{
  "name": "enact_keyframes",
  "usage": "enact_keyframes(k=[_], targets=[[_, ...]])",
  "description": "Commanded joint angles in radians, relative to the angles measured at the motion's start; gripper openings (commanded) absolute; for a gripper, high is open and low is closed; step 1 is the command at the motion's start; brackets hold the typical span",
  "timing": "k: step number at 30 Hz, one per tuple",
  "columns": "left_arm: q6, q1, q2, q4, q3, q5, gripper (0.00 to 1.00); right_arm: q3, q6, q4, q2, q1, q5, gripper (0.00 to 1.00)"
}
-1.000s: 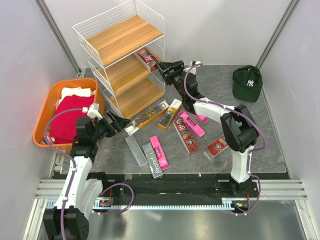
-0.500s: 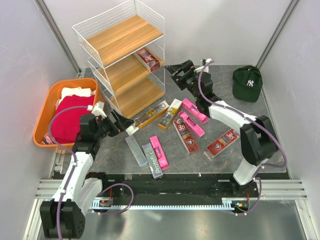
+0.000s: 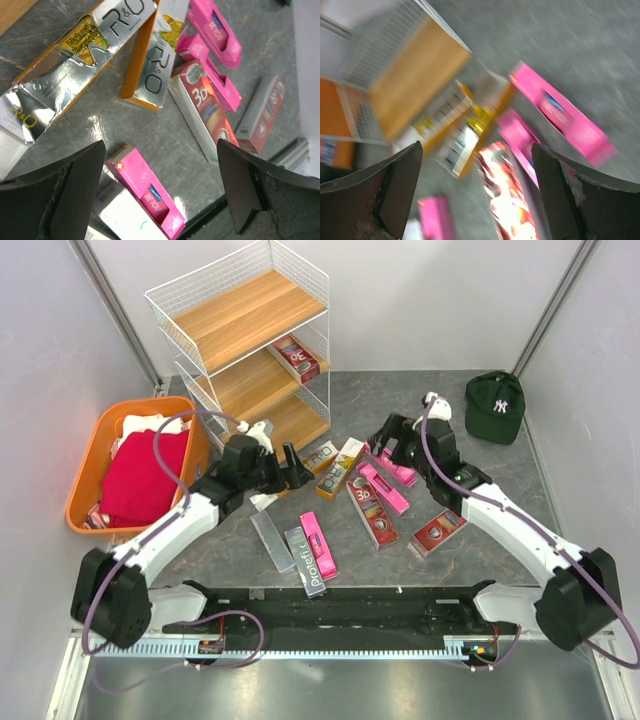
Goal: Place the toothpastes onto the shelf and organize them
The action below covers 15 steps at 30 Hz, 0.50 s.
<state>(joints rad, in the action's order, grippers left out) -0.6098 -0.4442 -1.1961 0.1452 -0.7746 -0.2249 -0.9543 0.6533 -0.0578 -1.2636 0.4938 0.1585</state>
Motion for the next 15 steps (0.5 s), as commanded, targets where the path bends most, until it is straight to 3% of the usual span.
enact_keyframes(k=[1, 8, 15], targets=[[0.042, -0.073, -0.120, 0.042, -0.112, 0.147, 1.00, 0.109, -0.110, -0.238, 0.084, 0.054, 0.101, 0.98], [0.022, -0.117, -0.252, 0.062, -0.187, 0.119, 1.00, 0.180, -0.046, -0.316, 0.046, 0.274, 0.199, 0.98], [0.022, -0.117, -0.254, 0.056, -0.173, 0.104, 1.00, 0.201, -0.047, -0.307, -0.040, 0.322, 0.242, 0.97]])
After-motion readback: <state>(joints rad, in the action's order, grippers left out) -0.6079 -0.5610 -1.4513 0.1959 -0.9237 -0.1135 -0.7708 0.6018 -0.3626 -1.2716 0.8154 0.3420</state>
